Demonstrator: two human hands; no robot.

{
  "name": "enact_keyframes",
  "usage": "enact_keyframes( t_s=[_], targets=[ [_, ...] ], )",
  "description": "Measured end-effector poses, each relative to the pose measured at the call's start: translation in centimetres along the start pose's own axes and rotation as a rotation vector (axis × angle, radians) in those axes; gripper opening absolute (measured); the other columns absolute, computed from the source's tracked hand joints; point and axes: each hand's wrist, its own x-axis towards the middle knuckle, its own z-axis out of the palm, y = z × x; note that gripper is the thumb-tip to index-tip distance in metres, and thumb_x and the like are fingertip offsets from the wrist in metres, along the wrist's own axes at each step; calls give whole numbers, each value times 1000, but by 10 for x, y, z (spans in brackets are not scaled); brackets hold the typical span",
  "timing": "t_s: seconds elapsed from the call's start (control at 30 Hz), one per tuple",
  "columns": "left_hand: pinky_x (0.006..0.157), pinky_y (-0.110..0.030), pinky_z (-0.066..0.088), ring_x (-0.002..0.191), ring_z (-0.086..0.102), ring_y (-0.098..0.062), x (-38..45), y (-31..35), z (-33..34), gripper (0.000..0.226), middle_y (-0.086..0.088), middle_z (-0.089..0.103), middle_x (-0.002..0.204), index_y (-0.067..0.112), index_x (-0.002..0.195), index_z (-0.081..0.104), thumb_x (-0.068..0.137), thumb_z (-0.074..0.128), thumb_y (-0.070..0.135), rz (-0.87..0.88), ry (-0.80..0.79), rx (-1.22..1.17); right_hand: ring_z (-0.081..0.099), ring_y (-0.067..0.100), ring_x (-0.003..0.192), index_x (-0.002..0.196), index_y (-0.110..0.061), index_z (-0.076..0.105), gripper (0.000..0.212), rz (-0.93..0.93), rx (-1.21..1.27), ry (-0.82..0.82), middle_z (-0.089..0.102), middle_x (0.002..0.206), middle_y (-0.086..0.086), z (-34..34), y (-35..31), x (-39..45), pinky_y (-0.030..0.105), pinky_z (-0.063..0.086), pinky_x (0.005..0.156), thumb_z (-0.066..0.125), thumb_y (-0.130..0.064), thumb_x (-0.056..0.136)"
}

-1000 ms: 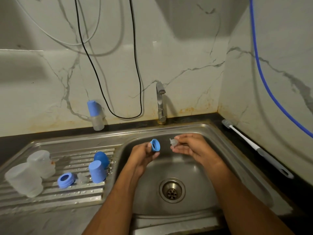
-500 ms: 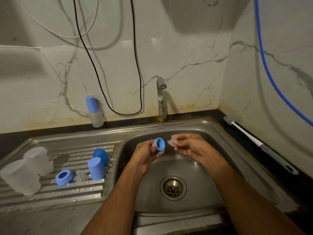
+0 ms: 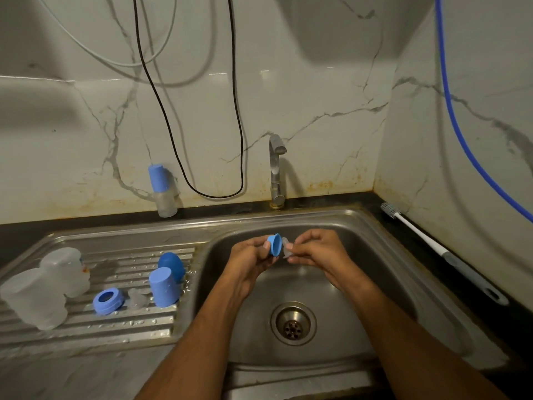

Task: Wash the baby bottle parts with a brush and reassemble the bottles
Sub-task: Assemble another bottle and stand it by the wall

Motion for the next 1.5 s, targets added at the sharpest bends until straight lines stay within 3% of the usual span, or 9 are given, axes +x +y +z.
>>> enact_keyframes(
  t_s=[0.23,0.37,0.53,0.7,0.9,1.03,1.17,1.3,1.5],
  targets=[
    [86,-35,60,100,73,-24,-3,0,4,28,-13,75,109,5,115,70,97,50,-3,10,-59,22,77,20,83,100,5,72,21,-74,-74,-32,76,96,16,-3,5,3,24,61,72,79,-4,83],
    [82,-31,60,99,73,-22,-4,0,4,29,-12,74,109,6,116,70,96,52,-4,29,-52,52,75,15,91,97,-10,77,17,-110,-227,-41,78,95,4,-4,8,4,29,60,85,80,-3,81],
    [88,-37,60,98,74,-24,-3,0,3,25,-15,74,110,3,116,70,97,54,-3,2,-98,28,75,21,82,101,-11,76,17,-109,-204,18,75,98,9,-1,6,3,27,62,65,74,-2,88],
    [92,-40,57,103,73,-30,-7,2,6,27,-21,73,110,0,117,66,105,45,12,-71,-157,-110,74,18,90,97,-11,77,13,-179,-209,69,76,97,4,0,7,4,30,63,71,78,-6,85],
    [83,-33,61,93,75,-24,-9,4,4,26,-18,75,107,1,117,68,103,46,3,-114,-186,-21,76,24,86,91,-1,73,9,-97,-102,43,74,97,13,1,4,2,33,64,68,76,2,83],
    [80,-29,59,81,69,-17,-4,3,4,21,-18,74,103,1,112,72,100,58,11,-140,-142,-82,75,29,90,99,-3,70,17,-88,-34,0,73,101,17,1,0,1,37,64,71,76,4,84],
    [67,-23,55,74,65,-16,-3,3,4,18,-15,74,92,1,107,74,95,63,8,-185,-116,-62,77,27,88,117,-14,68,37,-103,-8,-158,76,99,16,4,-1,-1,35,63,72,72,6,86],
    [60,-24,49,64,58,-16,0,1,7,16,-15,70,82,0,98,76,93,63,7,-140,-31,110,76,26,90,115,-5,73,27,-110,-98,-223,76,103,13,9,-1,-2,34,63,74,67,5,91],
    [52,-23,47,53,55,-14,2,0,8,16,-15,66,70,-3,91,75,93,62,7,-175,75,220,76,23,89,113,-6,74,24,-158,-170,-224,76,101,12,11,1,-2,32,63,73,68,2,91]
  ],
)
